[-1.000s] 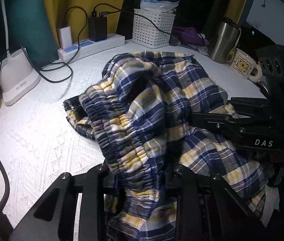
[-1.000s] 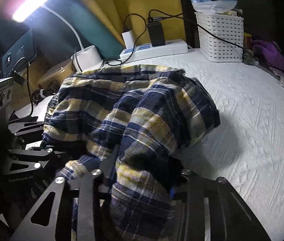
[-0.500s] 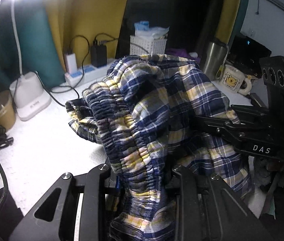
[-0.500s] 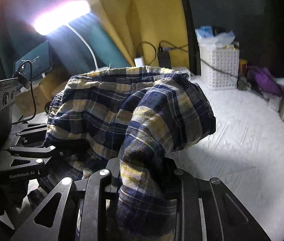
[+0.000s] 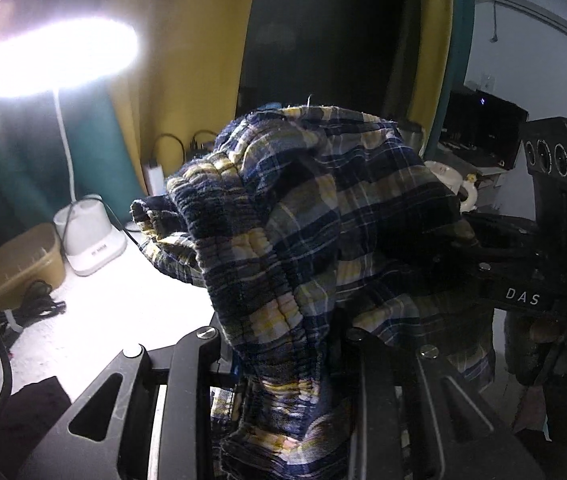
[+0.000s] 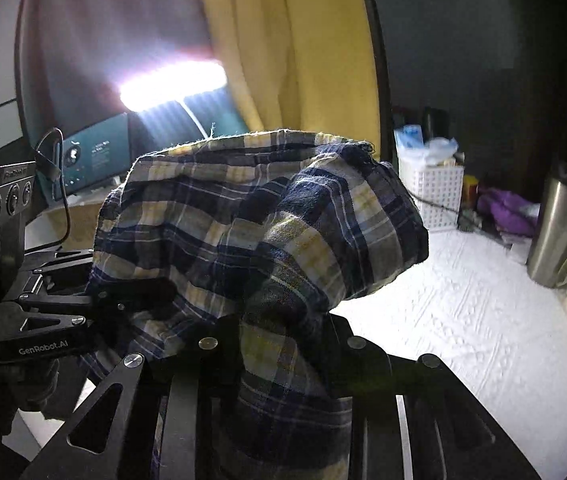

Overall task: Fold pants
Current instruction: 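Lift the plaid pants bundle up with both tools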

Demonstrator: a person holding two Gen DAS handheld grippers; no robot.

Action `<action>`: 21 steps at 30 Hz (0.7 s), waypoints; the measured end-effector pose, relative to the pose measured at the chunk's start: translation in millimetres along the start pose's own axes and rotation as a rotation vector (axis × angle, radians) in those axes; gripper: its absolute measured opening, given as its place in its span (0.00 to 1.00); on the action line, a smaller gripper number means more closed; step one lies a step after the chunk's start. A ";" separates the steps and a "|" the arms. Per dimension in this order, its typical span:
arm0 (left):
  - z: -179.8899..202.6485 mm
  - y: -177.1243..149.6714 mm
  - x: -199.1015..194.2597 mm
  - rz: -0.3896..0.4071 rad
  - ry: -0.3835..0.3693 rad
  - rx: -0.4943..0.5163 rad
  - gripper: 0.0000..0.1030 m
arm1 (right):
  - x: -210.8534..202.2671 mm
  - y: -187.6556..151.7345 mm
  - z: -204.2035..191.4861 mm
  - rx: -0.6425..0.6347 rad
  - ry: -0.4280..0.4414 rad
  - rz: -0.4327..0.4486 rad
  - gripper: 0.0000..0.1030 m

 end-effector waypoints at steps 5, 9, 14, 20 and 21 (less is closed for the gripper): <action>1.3 1.3 -26.8 0.050 0.016 0.003 0.25 | -20.1 8.1 -17.2 -0.027 0.006 0.047 0.26; 0.6 2.4 -47.0 0.090 0.031 0.000 0.25 | -30.8 12.3 -28.0 -0.049 0.012 0.075 0.26; -2.7 3.1 -69.8 0.136 0.051 -0.004 0.25 | -45.0 17.5 -47.2 -0.080 0.022 0.109 0.26; -16.5 -2.0 -98.7 0.188 0.088 -0.014 0.25 | -62.1 18.1 -75.1 -0.120 0.051 0.141 0.26; -19.0 -4.1 -105.5 0.194 0.095 -0.016 0.25 | -63.4 18.3 -80.5 -0.127 0.059 0.144 0.26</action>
Point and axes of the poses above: each gripper's, at about its wrist camera, not at the fingertips, and x roughly the way its jaws point, z to its right, y to its top, the point moved 5 cm from there along x, roughly the way its jaws point, and after that the axes turned 7 degrees about x, right-handed, at the moved point
